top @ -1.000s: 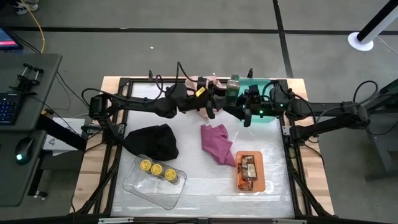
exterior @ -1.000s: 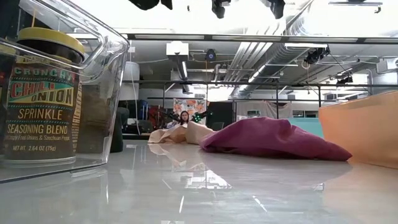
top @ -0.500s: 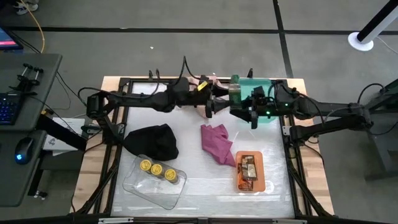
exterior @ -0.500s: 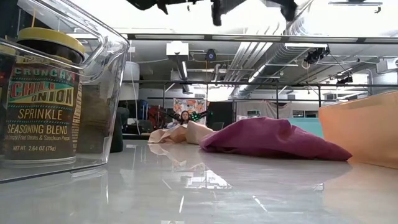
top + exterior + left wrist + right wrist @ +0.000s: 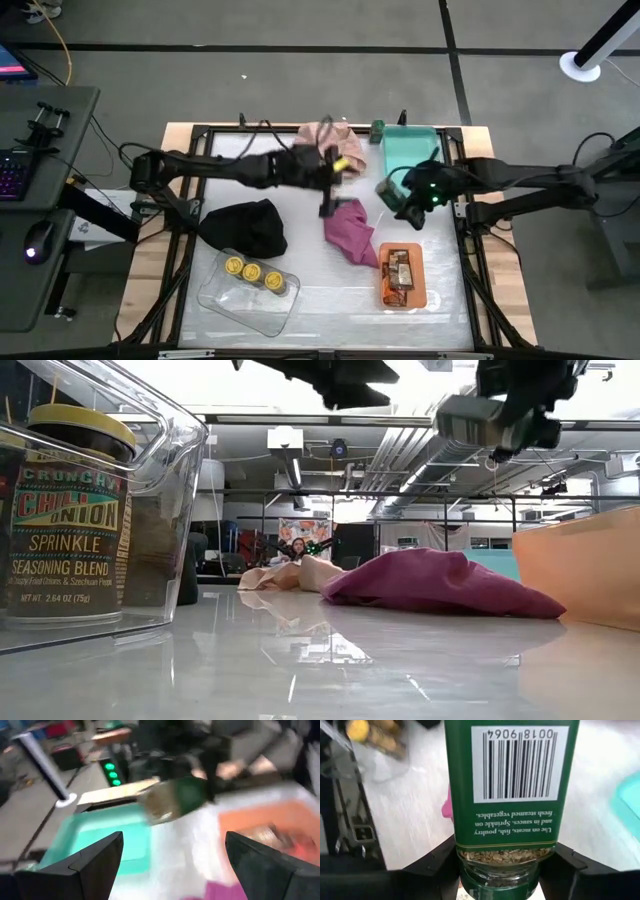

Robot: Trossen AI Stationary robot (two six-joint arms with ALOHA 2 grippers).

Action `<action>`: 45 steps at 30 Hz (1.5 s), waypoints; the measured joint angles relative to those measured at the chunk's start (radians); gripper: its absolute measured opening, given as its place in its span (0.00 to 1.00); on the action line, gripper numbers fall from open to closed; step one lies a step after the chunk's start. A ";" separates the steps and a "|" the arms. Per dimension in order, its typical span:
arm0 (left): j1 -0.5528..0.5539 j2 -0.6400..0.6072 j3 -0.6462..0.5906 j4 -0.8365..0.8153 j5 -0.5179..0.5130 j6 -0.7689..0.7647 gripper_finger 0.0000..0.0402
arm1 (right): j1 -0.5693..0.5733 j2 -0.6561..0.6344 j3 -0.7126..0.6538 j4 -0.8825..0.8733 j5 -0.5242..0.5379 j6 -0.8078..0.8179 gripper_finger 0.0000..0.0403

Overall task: Sort spices by type
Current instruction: Put the bottom green seasoning bottle into the green bin

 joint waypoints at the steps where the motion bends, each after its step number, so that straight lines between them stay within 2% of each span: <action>1: -0.021 0.013 0.000 -0.003 -0.001 0.040 0.83 | 0.000 0.023 0.000 0.008 -0.007 -0.018 0.49; 5: -0.081 0.053 0.000 -0.002 -0.052 0.090 0.83 | 0.005 0.110 0.000 0.062 -0.030 -0.085 0.49; 13: -0.064 0.060 0.000 0.003 -0.144 -0.059 0.83 | 0.038 0.191 0.000 0.153 -0.016 -0.175 0.49; 15: -0.052 0.059 0.000 0.003 -0.120 -0.100 0.83 | 0.049 0.193 0.001 0.175 0.007 -0.186 0.49; 20: -0.029 0.069 0.001 -0.036 0.036 -0.183 0.83 | 0.069 0.194 0.001 0.196 0.059 -0.233 0.49; 28: -0.025 0.107 0.001 0.074 0.052 -0.218 0.83 | 0.095 0.196 0.001 0.221 0.059 -0.335 0.49; 36: -0.036 0.159 0.001 0.104 0.120 -0.267 0.83 | 0.103 0.196 0.001 0.243 0.059 -0.390 0.49; 40: -0.047 0.161 0.000 0.148 0.117 -0.262 0.76 | 0.103 0.196 0.001 0.240 0.059 -0.393 0.49; 45: -0.051 0.157 0.001 0.169 0.106 -0.247 0.54 | 0.103 0.196 0.001 0.240 0.060 -0.393 0.49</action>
